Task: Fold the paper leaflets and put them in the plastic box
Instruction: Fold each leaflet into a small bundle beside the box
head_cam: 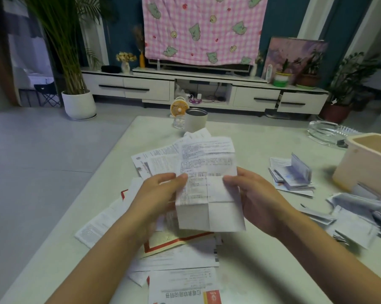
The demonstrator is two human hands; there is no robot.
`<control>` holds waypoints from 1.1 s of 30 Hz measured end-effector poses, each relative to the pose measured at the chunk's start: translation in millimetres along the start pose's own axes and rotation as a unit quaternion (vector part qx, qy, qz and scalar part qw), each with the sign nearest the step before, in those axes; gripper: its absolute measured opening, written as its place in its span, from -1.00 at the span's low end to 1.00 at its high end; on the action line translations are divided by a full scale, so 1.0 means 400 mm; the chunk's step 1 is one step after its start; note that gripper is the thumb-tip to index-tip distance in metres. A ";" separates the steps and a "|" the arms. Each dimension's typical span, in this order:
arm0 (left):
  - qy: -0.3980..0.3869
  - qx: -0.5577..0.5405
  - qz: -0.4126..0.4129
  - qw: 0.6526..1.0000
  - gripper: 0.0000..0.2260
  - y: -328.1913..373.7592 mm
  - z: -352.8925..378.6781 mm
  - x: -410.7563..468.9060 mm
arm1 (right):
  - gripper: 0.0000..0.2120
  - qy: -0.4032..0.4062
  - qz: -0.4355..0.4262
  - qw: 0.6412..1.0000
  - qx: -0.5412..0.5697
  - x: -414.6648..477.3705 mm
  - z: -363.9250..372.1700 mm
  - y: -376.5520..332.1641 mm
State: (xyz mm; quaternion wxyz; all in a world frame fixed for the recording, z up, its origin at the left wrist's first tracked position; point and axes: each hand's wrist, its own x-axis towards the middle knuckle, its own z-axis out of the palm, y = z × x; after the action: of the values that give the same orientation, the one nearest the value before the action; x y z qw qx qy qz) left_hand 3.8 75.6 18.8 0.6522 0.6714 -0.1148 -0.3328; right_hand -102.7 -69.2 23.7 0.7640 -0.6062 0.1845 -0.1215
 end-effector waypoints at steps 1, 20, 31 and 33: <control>-0.015 0.015 0.003 1.000 -0.78 -0.005 0.018 0.002 | -0.71 0.009 0.001 1.000 0.001 -0.006 -0.016 0.011; -0.066 0.062 -0.028 0.995 -0.88 -0.051 0.118 0.008 | -0.60 0.076 -0.048 0.988 -0.123 -0.073 -0.116 0.054; -0.055 0.116 0.046 0.991 -0.91 -0.058 0.126 0.015 | -0.59 -0.026 -0.001 0.972 -0.232 -0.066 -0.128 0.051; -0.037 0.114 0.060 0.991 -0.92 -0.062 0.132 0.019 | -0.55 -0.029 -0.001 0.981 -0.191 -0.070 -0.120 0.058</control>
State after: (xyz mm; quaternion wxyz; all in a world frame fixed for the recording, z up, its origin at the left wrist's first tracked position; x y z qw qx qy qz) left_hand -28.8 32.0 -3.4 0.5855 0.7205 -0.2158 -0.3024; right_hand -149.3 -94.6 -4.5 0.6389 -0.7445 0.1815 -0.0675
